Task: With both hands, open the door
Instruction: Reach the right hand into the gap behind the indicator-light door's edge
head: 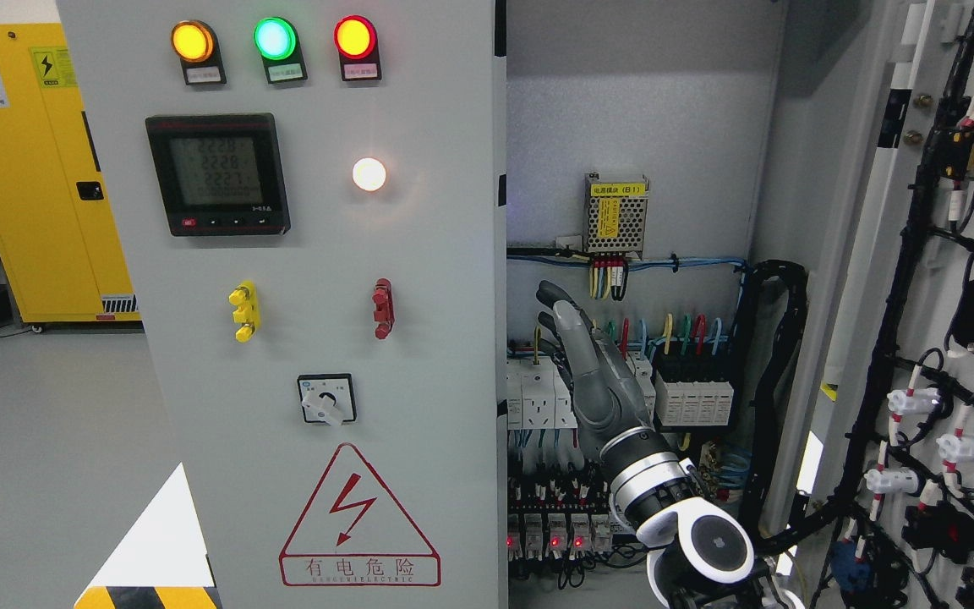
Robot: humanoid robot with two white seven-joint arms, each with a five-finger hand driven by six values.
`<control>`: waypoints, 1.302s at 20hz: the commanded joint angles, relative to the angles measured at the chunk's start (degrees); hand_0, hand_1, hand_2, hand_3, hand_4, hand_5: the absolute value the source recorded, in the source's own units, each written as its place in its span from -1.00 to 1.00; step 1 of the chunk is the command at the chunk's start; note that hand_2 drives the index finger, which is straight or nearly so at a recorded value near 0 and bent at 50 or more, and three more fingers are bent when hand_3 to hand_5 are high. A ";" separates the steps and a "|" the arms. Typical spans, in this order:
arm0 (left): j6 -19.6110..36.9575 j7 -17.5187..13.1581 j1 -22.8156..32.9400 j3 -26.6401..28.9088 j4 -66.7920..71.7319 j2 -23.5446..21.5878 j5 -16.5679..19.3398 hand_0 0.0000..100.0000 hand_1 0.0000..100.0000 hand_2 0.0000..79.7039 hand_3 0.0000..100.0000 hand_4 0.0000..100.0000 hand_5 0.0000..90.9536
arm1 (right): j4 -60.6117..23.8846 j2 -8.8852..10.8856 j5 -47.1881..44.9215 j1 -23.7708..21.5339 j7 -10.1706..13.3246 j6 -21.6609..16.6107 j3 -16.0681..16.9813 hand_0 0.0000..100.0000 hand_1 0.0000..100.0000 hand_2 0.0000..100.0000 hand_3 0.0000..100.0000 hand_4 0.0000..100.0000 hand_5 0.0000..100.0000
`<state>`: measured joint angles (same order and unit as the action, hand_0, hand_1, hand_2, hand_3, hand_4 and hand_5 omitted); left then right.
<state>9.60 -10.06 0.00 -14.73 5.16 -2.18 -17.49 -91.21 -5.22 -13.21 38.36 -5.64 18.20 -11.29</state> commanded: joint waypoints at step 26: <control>-0.02 -0.22 -1.50 0.05 -0.06 0.42 0.00 -1.00 -1.00 -1.00 -1.00 -1.00 -1.00 | 7.10 -0.06 -10.08 5.41 -16.07 4.91 5.22 -0.60 -0.76 -1.00 -1.00 -1.00 -1.00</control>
<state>9.60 -10.31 0.00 -14.69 5.11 -0.36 -17.50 -85.38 -5.23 -21.89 43.22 -19.36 22.66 -6.84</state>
